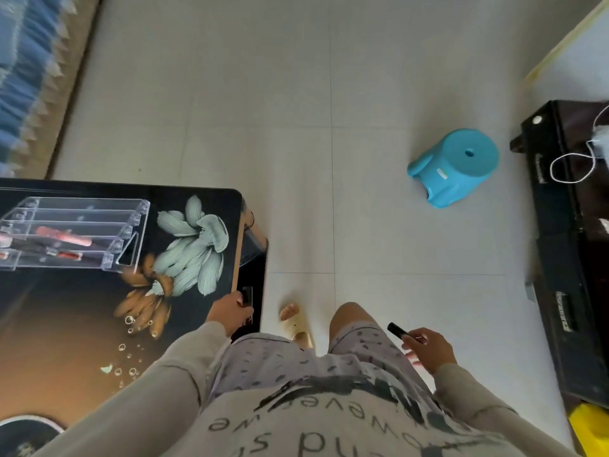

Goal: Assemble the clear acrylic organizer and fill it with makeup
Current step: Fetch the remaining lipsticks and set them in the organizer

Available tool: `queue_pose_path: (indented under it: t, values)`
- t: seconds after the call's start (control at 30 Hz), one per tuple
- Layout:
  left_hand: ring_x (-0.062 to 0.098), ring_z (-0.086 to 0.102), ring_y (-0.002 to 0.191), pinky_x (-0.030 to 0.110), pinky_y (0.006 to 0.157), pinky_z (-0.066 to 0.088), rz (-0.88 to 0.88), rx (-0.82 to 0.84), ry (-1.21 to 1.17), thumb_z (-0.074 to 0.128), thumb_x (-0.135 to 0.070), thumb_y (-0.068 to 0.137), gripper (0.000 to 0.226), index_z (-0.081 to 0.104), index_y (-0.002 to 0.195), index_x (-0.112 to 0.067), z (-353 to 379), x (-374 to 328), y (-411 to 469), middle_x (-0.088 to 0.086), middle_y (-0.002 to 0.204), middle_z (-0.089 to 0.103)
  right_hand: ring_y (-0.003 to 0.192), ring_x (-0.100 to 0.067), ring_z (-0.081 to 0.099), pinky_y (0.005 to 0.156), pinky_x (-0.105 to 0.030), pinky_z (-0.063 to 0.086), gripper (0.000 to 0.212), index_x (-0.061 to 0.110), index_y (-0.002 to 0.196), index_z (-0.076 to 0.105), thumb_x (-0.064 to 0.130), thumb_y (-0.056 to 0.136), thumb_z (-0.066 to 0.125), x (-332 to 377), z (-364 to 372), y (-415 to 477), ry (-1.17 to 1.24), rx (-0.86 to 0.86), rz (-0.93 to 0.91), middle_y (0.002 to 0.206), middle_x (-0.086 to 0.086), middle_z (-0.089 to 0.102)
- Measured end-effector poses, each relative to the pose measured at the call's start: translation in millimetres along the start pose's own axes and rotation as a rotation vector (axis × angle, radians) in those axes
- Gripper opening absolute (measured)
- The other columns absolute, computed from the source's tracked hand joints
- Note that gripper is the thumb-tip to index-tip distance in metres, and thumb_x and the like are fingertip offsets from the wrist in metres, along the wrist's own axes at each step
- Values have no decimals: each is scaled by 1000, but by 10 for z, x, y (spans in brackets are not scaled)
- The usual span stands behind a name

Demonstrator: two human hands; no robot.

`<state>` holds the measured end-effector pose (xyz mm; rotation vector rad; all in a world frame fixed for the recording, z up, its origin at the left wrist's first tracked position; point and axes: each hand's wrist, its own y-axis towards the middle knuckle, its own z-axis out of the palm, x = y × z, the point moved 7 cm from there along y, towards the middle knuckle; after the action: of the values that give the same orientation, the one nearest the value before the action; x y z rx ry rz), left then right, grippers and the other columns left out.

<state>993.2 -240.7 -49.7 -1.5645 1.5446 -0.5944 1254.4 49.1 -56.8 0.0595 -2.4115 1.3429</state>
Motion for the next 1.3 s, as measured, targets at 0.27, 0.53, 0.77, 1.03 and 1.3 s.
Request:
queue_pose_path:
  t: [0.27, 0.53, 0.77, 1.03, 1.3]
  values:
    - [37, 61, 101, 38, 88, 49, -1, 17, -69, 53, -18, 88, 33, 51, 115, 1, -449, -761, 512, 26, 107, 64, 59, -26, 57, 56, -29, 48, 1, 2, 86, 58, 4, 87, 58, 918, -259, 625, 14, 14, -20, 71, -10, 63]
    - [30, 58, 81, 31, 69, 41, -166, 1, -273, 55, -11, 87, 14, 45, 80, -5, -442, -1137, 735, 21, 85, 62, 65, -27, 56, 56, -28, 46, 9, 1, 92, 61, 7, 86, 60, 2259, -732, 1518, -160, 125, -120, 83, -14, 64]
    - [26, 53, 72, 30, 61, 36, -308, -54, -488, 58, -3, 85, 10, 48, 86, -1, -356, -1359, 875, 27, 90, 64, 54, -11, 53, 50, -18, 42, 2, 9, 87, 56, 10, 87, 57, 3442, -1091, 2000, -397, 197, -278, 77, -7, 62]
    - [33, 61, 100, 29, 76, 44, -342, -42, -438, 53, -12, 87, 15, 54, 96, 0, -658, -1640, 1209, 23, 108, 66, 54, -18, 50, 51, -25, 41, 13, 10, 75, 56, 6, 87, 57, 4305, -932, 2355, -439, 242, -287, 71, -8, 60]
    - [30, 57, 113, 30, 94, 43, -323, -74, -465, 50, -14, 88, 31, 54, 116, -2, -1542, -1783, 1735, 16, 121, 62, 54, -20, 51, 51, -26, 42, 14, 9, 74, 56, 4, 87, 56, 5076, -476, 2506, -477, 220, -268, 66, -7, 60]
